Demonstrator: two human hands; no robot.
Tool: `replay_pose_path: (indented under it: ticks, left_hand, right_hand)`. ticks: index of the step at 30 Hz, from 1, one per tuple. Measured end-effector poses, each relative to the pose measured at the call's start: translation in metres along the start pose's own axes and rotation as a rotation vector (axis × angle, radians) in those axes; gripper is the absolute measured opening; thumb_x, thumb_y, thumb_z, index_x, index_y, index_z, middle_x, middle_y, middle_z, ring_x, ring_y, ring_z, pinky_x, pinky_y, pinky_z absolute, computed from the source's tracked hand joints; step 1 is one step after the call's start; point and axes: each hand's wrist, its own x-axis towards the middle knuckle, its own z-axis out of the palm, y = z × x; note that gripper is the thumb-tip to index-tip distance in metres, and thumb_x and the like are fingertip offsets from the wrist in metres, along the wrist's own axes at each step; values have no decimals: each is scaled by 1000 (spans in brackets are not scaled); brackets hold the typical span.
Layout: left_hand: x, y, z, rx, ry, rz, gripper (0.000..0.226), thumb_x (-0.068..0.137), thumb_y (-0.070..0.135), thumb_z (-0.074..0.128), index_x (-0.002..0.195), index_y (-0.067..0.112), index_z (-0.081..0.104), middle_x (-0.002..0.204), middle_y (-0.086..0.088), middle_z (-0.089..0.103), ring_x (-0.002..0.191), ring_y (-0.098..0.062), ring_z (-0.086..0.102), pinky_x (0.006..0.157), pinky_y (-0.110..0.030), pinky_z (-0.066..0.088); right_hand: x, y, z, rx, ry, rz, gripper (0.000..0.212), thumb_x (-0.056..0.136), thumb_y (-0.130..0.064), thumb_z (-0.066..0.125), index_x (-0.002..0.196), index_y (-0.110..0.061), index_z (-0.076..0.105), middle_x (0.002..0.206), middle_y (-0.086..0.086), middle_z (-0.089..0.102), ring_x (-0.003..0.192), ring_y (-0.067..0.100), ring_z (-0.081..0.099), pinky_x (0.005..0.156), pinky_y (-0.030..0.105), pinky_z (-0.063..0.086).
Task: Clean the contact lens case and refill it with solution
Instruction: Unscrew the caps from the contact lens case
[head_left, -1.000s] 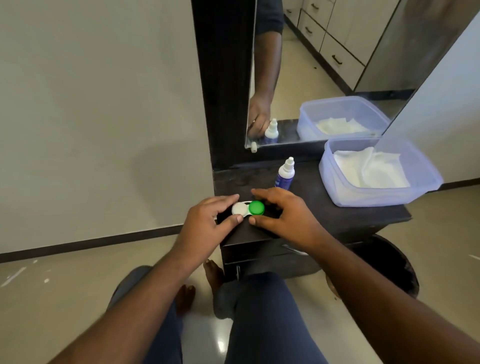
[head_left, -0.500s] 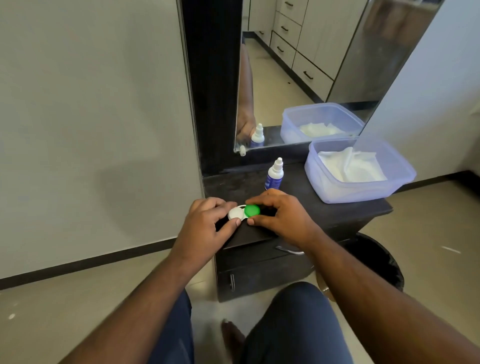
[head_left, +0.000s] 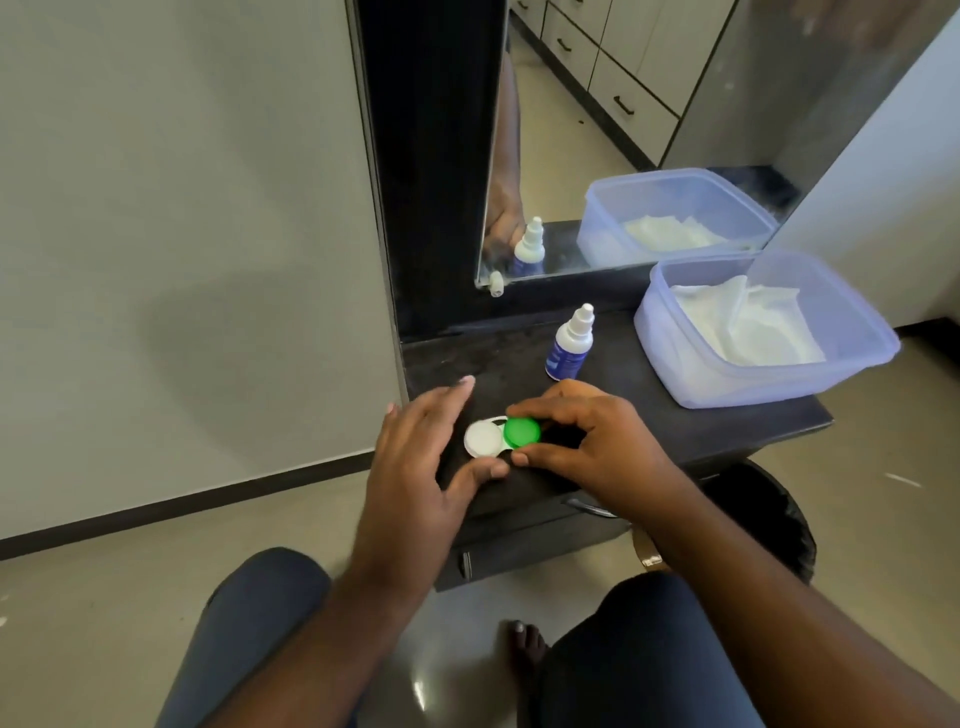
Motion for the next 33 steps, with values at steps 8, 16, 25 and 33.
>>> replay_pose_path:
  ticks: [8,16,25,33]
  left_hand:
    - [1,-7,-4,-44,-17,32,40,81,36,63,108,7,70,106,-4,70,113,-14,56,112,-28,29]
    - [-1,-3,-4,-8,-28,49,40,79,28,71,110,4,69,109,-7,71,111,-18,61,111,-29,32]
    - [-3,8,-8,22,37,27,46,75,19,80,117,6,66,113,-2,65,107,-6,55,97,-11,39]
    - [-9,9,-1,81,128,71,32,74,16,80,102,3,72,103,-7,72,100,-10,63,102,-33,44]
  right_hand:
    - [5,-2,1,22,10,21,42,69,-18,83,107,-27,70,93,-10,62,91,7,60,82,15,47]
    - [4,-5,1,18,17,30,43,69,-20,83,107,-34,68,92,-14,60,90,4,58,79,10,43]
    - [2,-1,0,24,-13,13,42,72,-21,81,113,-23,69,96,-15,60,93,1,57,83,8,42]
    - [2,-2,-2,21,-22,16,44,73,-21,80,115,-25,68,100,-9,62,95,6,57,85,15,45]
